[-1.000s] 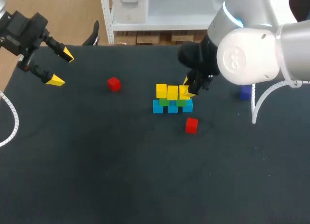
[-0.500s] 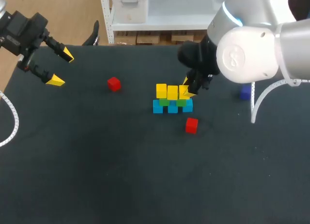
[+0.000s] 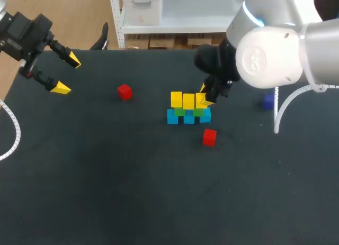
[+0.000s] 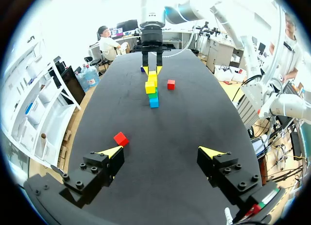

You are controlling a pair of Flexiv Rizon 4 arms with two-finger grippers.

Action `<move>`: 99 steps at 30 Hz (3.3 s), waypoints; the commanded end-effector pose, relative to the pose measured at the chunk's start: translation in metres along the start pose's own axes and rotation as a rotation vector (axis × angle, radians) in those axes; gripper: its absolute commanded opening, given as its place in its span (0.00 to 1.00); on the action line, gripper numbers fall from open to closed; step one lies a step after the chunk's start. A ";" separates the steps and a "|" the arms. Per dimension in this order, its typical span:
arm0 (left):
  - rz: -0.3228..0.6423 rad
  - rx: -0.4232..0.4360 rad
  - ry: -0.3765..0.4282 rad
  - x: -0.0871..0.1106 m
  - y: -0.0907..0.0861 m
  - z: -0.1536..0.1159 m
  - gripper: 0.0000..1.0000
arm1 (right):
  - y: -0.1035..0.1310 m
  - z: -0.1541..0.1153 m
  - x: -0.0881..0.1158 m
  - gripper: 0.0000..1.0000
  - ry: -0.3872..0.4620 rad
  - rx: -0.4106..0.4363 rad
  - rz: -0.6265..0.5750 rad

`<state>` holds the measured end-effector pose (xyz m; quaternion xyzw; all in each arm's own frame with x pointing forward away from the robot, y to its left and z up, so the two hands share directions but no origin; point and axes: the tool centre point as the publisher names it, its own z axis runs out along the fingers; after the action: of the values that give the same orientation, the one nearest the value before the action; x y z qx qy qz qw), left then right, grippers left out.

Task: Place the blue cubes, place green cubes on the blue cubes, place the yellow cubes on the green cubes, then place the red cubes on the yellow cubes, and place purple cube on the red cubes.

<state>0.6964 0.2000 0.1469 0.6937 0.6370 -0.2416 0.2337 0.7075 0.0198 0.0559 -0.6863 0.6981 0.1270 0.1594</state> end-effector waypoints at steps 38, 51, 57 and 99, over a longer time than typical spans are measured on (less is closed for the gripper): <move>0.002 0.002 0.000 0.001 0.001 0.000 1.00 | -0.013 -0.030 0.031 0.47 -0.016 0.085 0.038; 0.002 0.002 0.000 0.001 0.001 0.000 1.00 | -0.008 -0.022 0.033 0.00 -0.057 0.075 0.024; 0.002 0.002 0.000 0.001 0.001 0.000 1.00 | -0.004 -0.018 0.031 0.00 -0.062 0.060 0.013; 0.002 0.002 0.000 0.001 0.001 0.000 1.00 | 0.005 -0.004 0.015 0.00 -0.065 0.002 -0.035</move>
<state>0.6964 0.1999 0.1469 0.6937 0.6371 -0.2415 0.2337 0.7015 0.0039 0.0532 -0.6934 0.6813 0.1441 0.1851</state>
